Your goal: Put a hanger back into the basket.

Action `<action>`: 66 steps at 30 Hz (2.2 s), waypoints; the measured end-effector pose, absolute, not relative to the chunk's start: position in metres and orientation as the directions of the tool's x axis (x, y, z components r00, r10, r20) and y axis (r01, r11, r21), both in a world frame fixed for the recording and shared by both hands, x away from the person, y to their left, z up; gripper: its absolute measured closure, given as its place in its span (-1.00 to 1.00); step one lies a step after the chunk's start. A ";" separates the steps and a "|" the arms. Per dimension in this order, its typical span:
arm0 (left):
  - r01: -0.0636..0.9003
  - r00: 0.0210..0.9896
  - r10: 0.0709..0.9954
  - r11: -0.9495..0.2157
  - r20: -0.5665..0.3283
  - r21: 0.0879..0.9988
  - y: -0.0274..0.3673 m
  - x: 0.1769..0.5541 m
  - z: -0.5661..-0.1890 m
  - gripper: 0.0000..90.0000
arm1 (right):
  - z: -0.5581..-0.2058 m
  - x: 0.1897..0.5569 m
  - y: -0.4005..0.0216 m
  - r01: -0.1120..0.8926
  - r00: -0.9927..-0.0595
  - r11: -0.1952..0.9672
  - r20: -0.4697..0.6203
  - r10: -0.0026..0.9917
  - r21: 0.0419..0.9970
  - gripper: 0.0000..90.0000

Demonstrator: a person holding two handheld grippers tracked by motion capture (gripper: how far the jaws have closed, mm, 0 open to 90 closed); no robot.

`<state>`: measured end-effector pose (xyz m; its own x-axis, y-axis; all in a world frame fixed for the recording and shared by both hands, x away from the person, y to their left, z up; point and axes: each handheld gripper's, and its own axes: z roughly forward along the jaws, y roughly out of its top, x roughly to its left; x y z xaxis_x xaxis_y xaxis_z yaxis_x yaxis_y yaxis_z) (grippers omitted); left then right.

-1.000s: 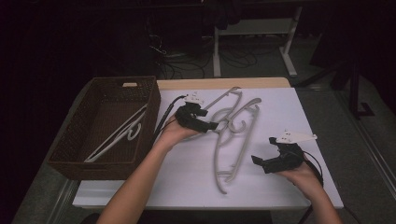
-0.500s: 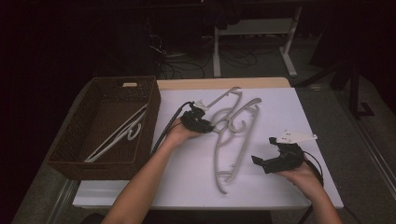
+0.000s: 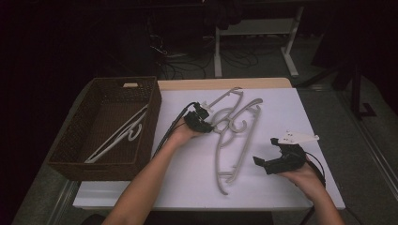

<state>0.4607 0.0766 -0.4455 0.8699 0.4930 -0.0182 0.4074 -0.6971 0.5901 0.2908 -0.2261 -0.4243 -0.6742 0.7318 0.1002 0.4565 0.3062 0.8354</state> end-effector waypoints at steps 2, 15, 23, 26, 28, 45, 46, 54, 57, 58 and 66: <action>0.407 0.871 0.492 -0.700 -0.017 0.588 0.076 0.460 -0.445 0.81 | -0.425 0.291 -0.227 0.456 -0.674 0.307 0.099 0.732 0.835 -1.00; 0.400 0.863 0.504 -0.645 -0.031 0.651 0.083 0.445 -0.394 0.83 | -0.424 0.291 -0.229 0.454 -0.670 0.300 0.100 0.735 0.839 -1.00; 0.376 0.868 0.495 -0.622 -0.027 0.687 0.093 0.423 -0.340 0.83 | -0.424 0.290 -0.229 0.455 -0.669 0.298 0.101 0.737 0.839 -1.00; 0.361 0.876 0.482 -0.617 -0.027 0.699 0.101 0.416 -0.321 0.83 | -0.423 0.290 -0.230 0.455 -0.667 0.297 0.100 0.738 0.840 -1.00; 0.356 0.881 0.472 -0.611 -0.036 0.707 0.108 0.411 -0.310 0.83 | -0.423 0.290 -0.230 0.454 -0.667 0.298 0.099 0.738 0.840 -1.00; 0.348 0.872 0.488 -0.560 -0.040 0.752 0.201 0.376 -0.259 0.83 | -0.424 0.291 -0.230 0.457 -0.664 0.297 0.099 0.742 0.839 -1.00; 0.349 0.869 0.494 -0.557 -0.038 0.754 0.207 0.374 -0.258 0.83 | -0.424 0.291 -0.230 0.458 -0.663 0.297 0.099 0.742 0.838 -1.00; 0.369 0.842 0.538 -0.529 -0.035 0.764 0.260 0.363 -0.257 0.83 | -0.424 0.291 -0.230 0.463 -0.658 0.294 0.101 0.747 0.836 -1.00; 0.384 0.825 0.564 -0.513 -0.035 0.768 0.280 0.358 -0.258 0.83 | -0.424 0.291 -0.230 0.463 -0.657 0.295 0.100 0.747 0.836 -1.00; 0.388 0.821 0.570 -0.507 -0.038 0.769 0.287 0.357 -0.259 0.83 | -0.424 0.291 -0.230 0.464 -0.657 0.295 0.101 0.747 0.835 -1.00; 0.435 0.772 0.633 -0.465 -0.055 0.771 0.337 0.350 -0.272 0.83 | -0.425 0.292 -0.229 0.465 -0.655 0.295 0.101 0.749 0.835 -1.00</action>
<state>0.3501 0.3368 -0.2722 0.7725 0.6327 -0.0546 0.4355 -0.4652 0.7707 0.2919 -0.2294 -0.4246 -0.6549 0.7489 0.1008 0.4655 0.2948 0.8345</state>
